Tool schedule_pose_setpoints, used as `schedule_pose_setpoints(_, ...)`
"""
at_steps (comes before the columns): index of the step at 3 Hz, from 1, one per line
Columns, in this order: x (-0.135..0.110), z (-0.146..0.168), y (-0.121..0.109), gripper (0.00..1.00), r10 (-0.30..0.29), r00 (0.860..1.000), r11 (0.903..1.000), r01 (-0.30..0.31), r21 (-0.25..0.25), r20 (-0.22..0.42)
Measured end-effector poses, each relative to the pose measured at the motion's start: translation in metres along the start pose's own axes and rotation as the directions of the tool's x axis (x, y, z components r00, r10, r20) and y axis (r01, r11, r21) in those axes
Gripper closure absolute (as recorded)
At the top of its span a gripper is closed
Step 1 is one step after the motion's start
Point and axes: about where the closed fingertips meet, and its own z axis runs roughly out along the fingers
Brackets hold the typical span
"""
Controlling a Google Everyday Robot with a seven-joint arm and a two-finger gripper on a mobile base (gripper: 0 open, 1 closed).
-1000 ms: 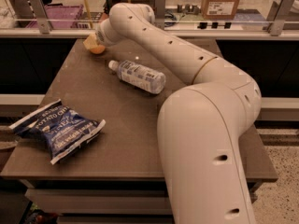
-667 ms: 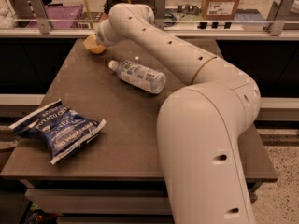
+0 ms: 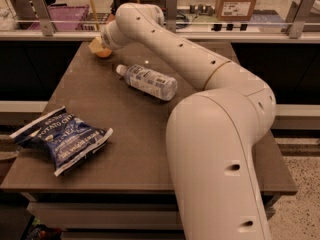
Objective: Pick orange
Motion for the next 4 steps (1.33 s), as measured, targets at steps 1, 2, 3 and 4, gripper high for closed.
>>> schedule_pose_setpoints(1,-0.006,-0.009,0.001,1.00,-0.003,1.000,0.9999,0.003,-0.017,-0.022)
schedule_pose_setpoints(2,-0.014,-0.025,-0.001,1.00,-0.009,0.999,0.9990,0.007,-0.043,-0.048)
schedule_pose_setpoints(3,-0.019,-0.041,-0.004,1.00,-0.010,0.998,0.9987,0.008,-0.050,-0.057)
schedule_pose_setpoints(4,-0.022,-0.058,-0.007,1.00,-0.011,0.999,0.9985,0.009,-0.054,-0.044)
